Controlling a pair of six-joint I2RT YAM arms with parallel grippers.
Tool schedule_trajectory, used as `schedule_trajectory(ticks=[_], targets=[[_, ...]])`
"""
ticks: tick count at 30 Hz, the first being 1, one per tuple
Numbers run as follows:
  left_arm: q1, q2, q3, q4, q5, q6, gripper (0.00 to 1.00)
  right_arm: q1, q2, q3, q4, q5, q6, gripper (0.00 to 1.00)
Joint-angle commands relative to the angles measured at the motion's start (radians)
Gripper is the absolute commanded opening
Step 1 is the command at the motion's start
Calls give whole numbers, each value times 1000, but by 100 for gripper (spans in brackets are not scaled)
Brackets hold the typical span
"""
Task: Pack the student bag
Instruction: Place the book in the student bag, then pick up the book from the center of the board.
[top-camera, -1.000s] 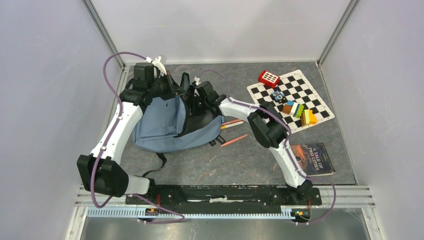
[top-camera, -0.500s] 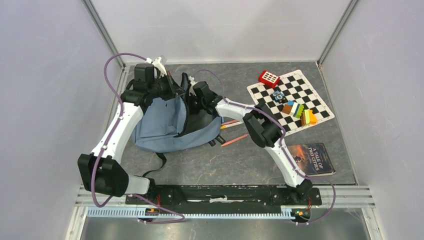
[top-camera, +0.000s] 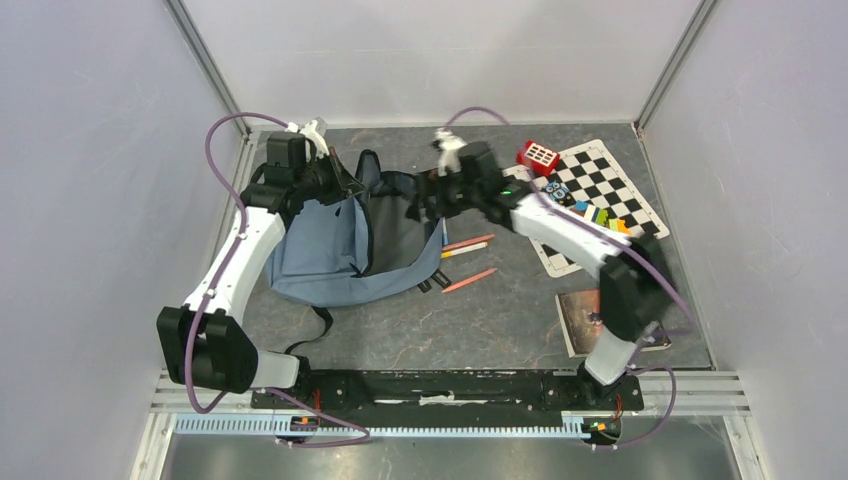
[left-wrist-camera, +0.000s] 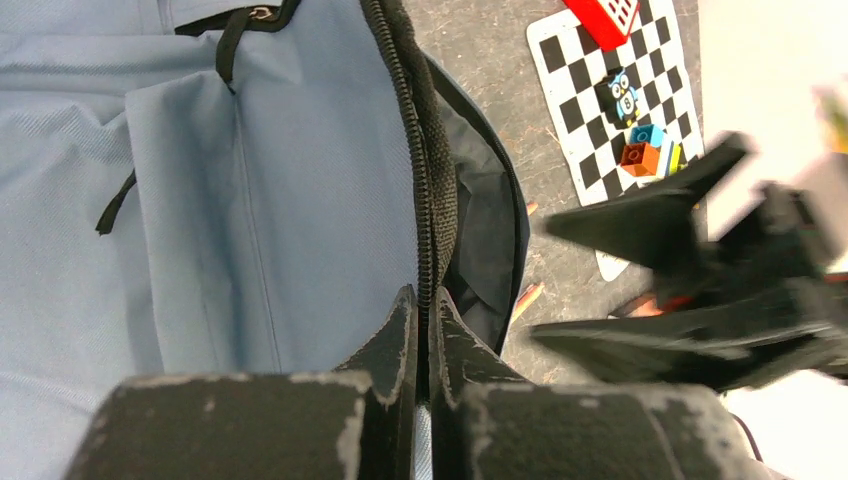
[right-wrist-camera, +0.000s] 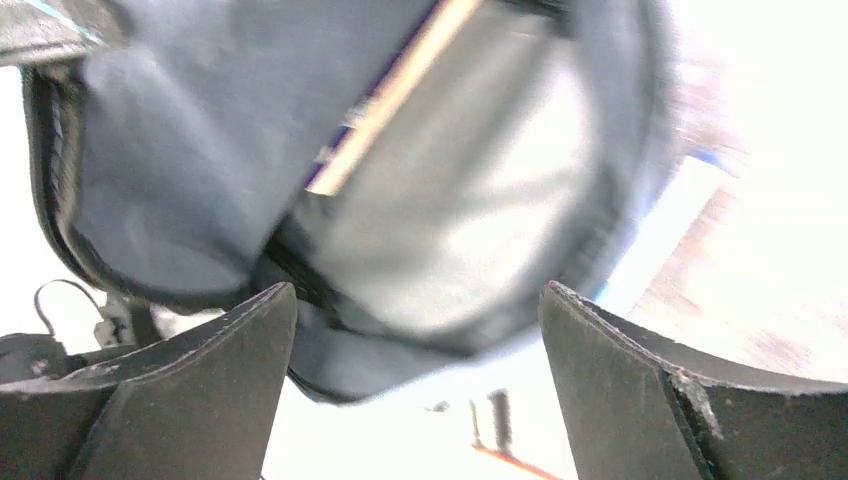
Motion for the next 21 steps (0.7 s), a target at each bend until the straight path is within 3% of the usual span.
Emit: schedule_trajectory(ticks=[1,7,12,21], targets=[[12,-36,-14,45,-13,13,2,-153,-274,-242,-75,72,-76,96],[16,-41,-59,62,-4,16,2,-351,-538,-403,-354,306,-146,98],[16,-53,-94,66,-4,18,2,-564,-661,-536,-540,452,-121,98],[16,-72,-124,60,-4,27,2,-888,-876,-749,-592,602,54,98]])
